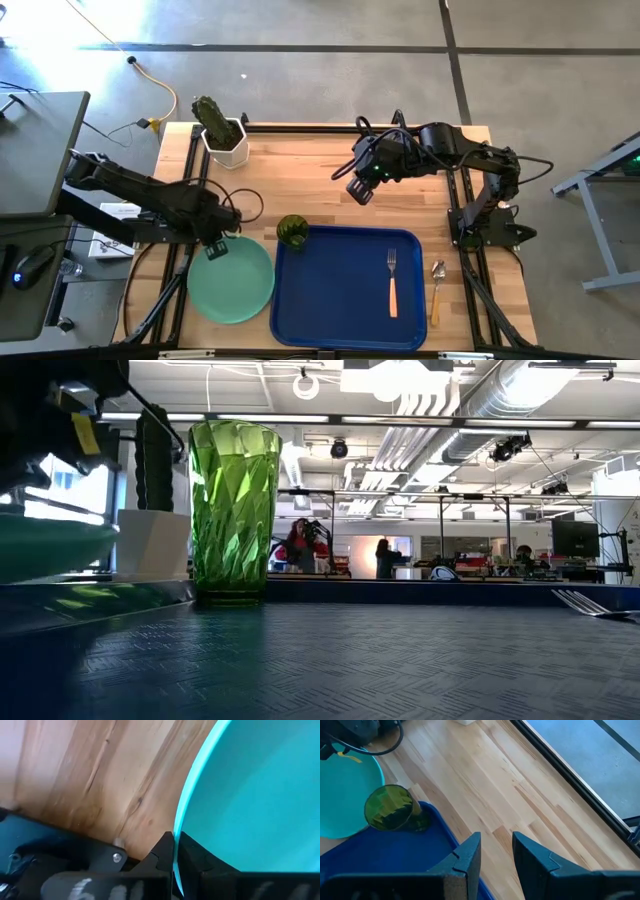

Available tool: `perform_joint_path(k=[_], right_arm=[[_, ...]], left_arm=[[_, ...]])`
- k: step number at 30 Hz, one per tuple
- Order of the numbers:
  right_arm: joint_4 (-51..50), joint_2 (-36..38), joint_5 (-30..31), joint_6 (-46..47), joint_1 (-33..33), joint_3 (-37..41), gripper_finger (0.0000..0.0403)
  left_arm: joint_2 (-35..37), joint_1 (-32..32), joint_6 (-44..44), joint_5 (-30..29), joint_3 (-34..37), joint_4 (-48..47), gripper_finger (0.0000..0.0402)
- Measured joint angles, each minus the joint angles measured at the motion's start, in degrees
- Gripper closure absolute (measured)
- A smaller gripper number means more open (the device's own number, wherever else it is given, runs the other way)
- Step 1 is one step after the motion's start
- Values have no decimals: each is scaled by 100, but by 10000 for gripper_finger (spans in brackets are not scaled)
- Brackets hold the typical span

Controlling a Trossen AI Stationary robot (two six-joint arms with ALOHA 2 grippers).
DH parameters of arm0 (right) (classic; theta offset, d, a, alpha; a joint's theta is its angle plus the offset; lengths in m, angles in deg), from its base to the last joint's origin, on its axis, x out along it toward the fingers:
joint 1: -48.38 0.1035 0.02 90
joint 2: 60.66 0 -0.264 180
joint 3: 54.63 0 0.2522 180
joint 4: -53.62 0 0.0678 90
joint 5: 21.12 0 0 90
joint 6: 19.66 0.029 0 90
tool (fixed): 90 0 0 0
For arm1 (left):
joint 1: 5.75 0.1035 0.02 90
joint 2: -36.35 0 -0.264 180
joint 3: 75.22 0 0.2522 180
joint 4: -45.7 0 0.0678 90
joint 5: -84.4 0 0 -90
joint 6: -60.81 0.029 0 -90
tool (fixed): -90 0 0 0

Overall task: Pick and place plate/cup/fork/spoon on tray
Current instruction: Put the light blue plate to the left of the orange fork on the blue tray

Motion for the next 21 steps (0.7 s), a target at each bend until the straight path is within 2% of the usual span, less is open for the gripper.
perform_joint_path(k=[11,21], right_arm=[[199,0,0,0,0,0,300],[294,0,3,185,0,0,300]], left_arm=[[297,0,138,42,-769,-800,401],[443,0,189,37,-1943,-970,401]])
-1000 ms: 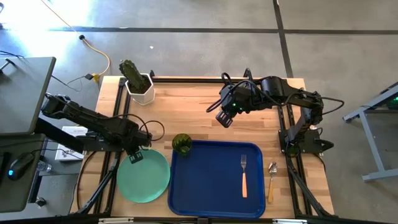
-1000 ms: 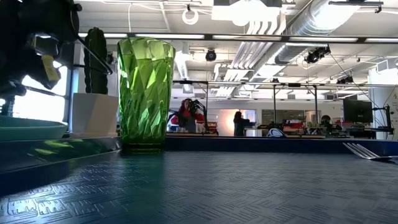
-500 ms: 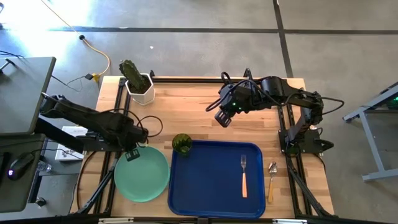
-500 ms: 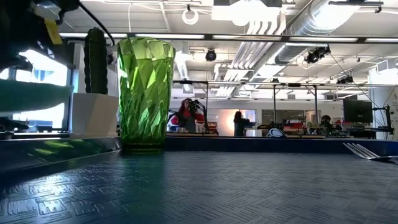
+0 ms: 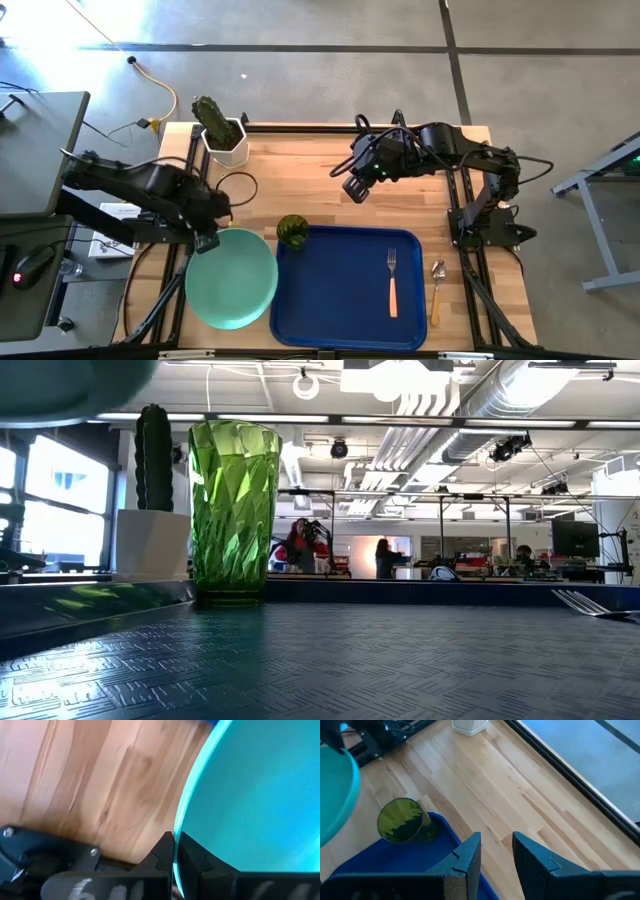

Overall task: Pick and place plate/cup/fork/spoon on tray
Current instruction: Put the light blue plate to the left of the orange fork on the blue tray

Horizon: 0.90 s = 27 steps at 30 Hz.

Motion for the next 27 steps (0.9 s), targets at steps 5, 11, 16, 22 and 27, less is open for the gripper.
perform_joint_path(k=[5,11,16,22,27], right_arm=[[3,0,240,75,0,0,300],[222,-2,367,225,-2,0,300],[408,-2,777,480,-2,0,300],[624,-2,1318,510,-4,0,300],[643,59,1937,665,-7,0,300]], left_arm=[[-4,-4,71,-366,-652,89,401],[-2,-3,404,-848,-1294,426,401],[-50,-2,818,-1247,-1632,1222,401],[-470,0,1719,-1710,-2150,1756,401],[-1087,84,2474,-1956,-2718,1742,401]])
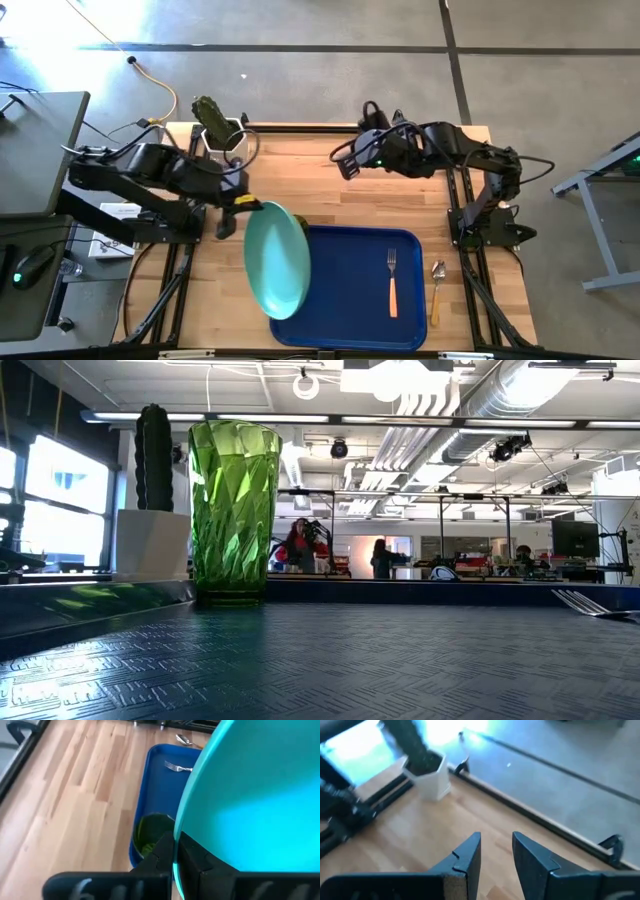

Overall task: Pick and place plate/cup/fork/spoon on tray
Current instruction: Put the light blue plate to the left of the orange fork on the blue tray

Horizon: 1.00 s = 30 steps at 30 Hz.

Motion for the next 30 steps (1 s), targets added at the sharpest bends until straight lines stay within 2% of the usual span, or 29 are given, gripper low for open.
perform_joint_path(k=[6,13,21,30], right_arm=[[-7,200,649,317,0,0,300],[-169,260,679,397,-55,0,300],[-685,256,630,390,-243,0,300],[-922,256,121,-349,-558,0,300]], left_arm=[[-723,181,585,12,-463,-2,401],[-1505,335,546,17,-852,23,401],[-2161,336,-133,22,-989,440,401],[-2654,321,-1786,-200,-991,541,401]])
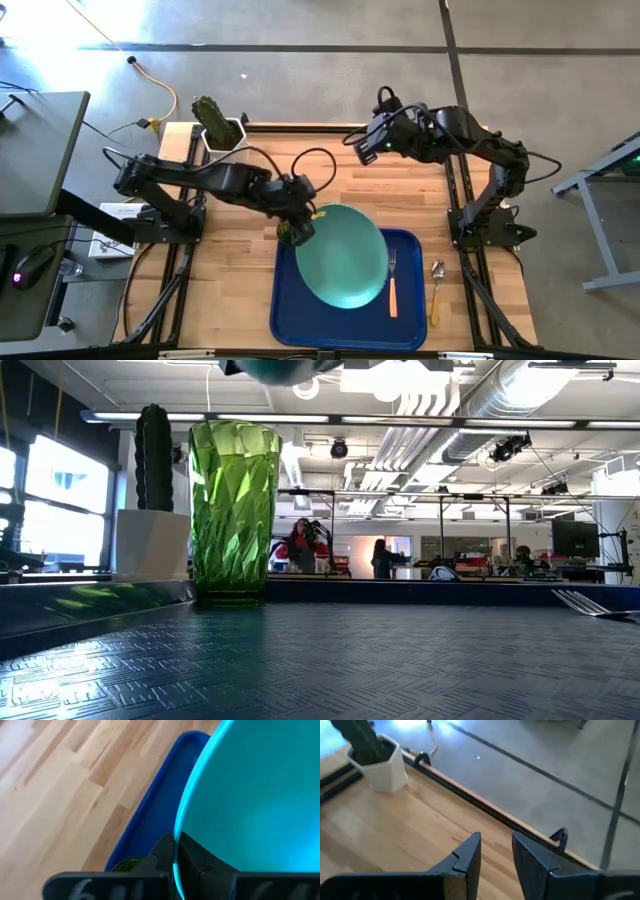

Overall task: Pick and place plate/cup/fork/spoon on tray
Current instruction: Put the light blue plate to the left of the orange fork on the blue tray

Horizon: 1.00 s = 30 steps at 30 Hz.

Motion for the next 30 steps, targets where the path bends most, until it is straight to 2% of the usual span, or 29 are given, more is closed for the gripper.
perform_joint_path(k=[6,14,21,30], right_arm=[[-11,0,-379,-626,-189,0,300],[-20,-2,-591,-1186,-268,0,300],[-28,-2,-789,-1369,-266,0,300],[-31,-2,-990,-1470,-266,0,300]], left_arm=[[-279,-32,-813,-76,0,306,401],[-692,-213,-1856,-83,0,328,401],[-940,-455,-2578,-255,2,317,401],[-872,-800,-3533,-570,0,18,401]])
